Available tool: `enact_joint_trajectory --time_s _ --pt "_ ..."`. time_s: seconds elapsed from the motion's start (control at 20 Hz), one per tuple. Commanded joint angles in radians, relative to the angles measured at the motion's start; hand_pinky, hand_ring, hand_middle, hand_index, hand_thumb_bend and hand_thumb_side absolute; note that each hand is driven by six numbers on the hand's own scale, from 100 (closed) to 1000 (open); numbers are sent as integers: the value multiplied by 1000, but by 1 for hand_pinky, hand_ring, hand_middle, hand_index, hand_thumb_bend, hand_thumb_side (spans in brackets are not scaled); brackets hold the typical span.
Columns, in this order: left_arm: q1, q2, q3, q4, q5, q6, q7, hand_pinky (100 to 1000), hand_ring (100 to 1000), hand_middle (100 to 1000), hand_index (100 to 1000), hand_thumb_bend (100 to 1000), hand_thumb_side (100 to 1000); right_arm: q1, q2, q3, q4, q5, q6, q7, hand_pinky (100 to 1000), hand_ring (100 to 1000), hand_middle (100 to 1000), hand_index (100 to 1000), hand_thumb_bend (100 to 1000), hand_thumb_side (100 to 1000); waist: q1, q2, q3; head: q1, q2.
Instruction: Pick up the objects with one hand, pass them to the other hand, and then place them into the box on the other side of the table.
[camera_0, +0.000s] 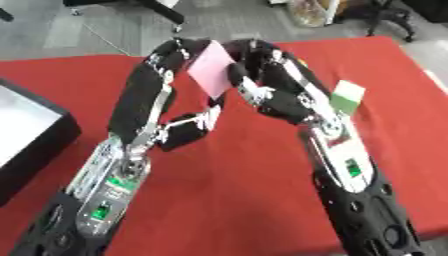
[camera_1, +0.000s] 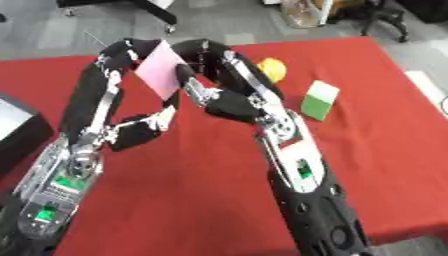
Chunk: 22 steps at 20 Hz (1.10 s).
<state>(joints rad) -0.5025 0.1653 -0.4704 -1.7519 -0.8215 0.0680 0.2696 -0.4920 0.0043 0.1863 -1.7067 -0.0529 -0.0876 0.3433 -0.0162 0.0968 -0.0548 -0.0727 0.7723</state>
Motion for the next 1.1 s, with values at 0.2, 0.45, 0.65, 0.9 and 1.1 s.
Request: enact_joint_trajectory --time_s 0.2,0.45,0.65,0.9,1.1 --pt "-17 -2 6 1 13 1 51 606 643 628 678 100 240 -13 4 3 -33 -18 -1 14 833 822 663 492 100 349 0 -13 -1 -1 -2" --pt "-15 -2 9 -6 33 -9 91 609 634 617 666 100 344 -12 3 4 -29 -20 7 33 835 831 678 550 100 427 0 -12 1 -2 -2" --pt "-12 0 9 -18 34 -22 120 610 627 611 661 100 417 -11 4 4 -25 -27 14 49 836 838 691 591 100 519 0 -12 1 -3 -2" --pt "-3 6 6 -57 20 -52 163 609 615 598 654 100 436 -10 6 0 -19 -47 22 37 837 842 704 651 128 617 2 -13 0 -6 -2" --pt "5 11 0 -88 9 -73 179 611 613 596 655 100 424 -11 7 1 -15 -56 25 25 837 842 705 668 137 635 3 -13 0 -8 -2"
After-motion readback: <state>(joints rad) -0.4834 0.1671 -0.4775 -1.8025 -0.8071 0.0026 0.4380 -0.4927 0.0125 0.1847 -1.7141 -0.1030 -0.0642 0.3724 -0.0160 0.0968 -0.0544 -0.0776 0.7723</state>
